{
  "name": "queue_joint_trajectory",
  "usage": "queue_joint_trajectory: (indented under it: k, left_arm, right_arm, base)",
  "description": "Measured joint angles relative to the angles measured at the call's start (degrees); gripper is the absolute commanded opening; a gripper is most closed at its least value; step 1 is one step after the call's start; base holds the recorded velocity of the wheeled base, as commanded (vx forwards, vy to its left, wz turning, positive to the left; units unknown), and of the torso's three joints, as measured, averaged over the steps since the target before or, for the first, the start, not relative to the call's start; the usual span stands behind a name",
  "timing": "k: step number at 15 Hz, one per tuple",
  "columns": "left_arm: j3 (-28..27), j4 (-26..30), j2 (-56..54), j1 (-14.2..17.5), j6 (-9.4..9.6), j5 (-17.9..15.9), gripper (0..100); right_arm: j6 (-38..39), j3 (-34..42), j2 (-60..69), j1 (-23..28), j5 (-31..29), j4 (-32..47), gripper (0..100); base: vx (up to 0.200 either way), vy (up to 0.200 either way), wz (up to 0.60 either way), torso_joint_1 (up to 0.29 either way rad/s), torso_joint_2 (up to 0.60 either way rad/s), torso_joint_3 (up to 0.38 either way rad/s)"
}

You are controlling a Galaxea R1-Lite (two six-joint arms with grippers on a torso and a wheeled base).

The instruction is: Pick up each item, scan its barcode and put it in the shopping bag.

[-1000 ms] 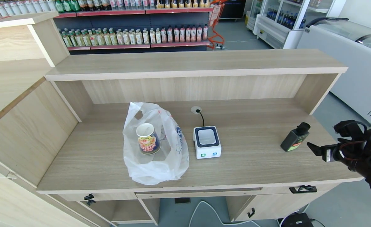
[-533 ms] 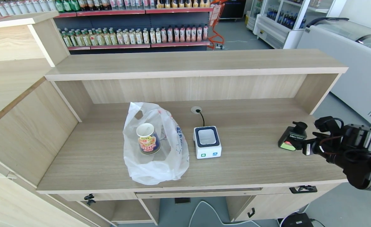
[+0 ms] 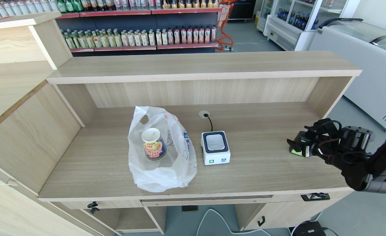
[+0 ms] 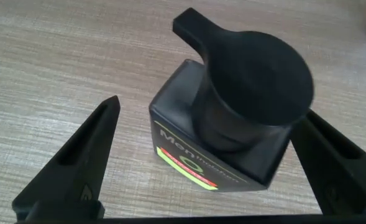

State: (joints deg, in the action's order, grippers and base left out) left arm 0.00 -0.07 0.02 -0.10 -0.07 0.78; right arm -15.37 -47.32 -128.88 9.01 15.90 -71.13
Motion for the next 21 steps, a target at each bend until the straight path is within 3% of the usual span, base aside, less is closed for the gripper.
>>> queue_joint_trajectory:
  k: [1, 13, 16, 19, 21]
  left_arm:
    - [0.0, 0.0, 0.0, 0.0, 0.00, 0.0, 100]
    - [0.0, 0.0, 0.0, 0.0, 0.00, 0.0, 100]
    - [0.0, 0.0, 0.0, 0.0, 0.00, 0.0, 100]
    - [0.0, 0.0, 0.0, 0.0, 0.00, 0.0, 100]
    - [0.0, 0.0, 0.0, 0.0, 0.00, 0.0, 100]
  right_arm:
    - [0.3, -0.5, -0.4, -0.6, 0.0, 0.0, 0]
    - [1.5, -3.8, -0.2, -3.5, -0.2, 2.8, 0]
    - [9.7, -7.5, 5.9, -4.4, -1.7, 14.5, 0]
    - [25.2, -13.2, 15.1, -7.9, -5.5, 33.7, 0]
    - [38.4, -18.7, 21.6, -13.4, -10.9, 50.7, 0]
  base:
    - [0.000, 0.000, 0.00, 0.000, 0.00, 0.000]
    - [0.000, 0.000, 0.00, 0.000, 0.00, 0.000]
    - [0.000, 0.000, 0.00, 0.000, 0.00, 0.000]
    - [0.000, 0.000, 0.00, 0.000, 0.00, 0.000]
    - [0.000, 0.000, 0.00, 0.000, 0.00, 0.000]
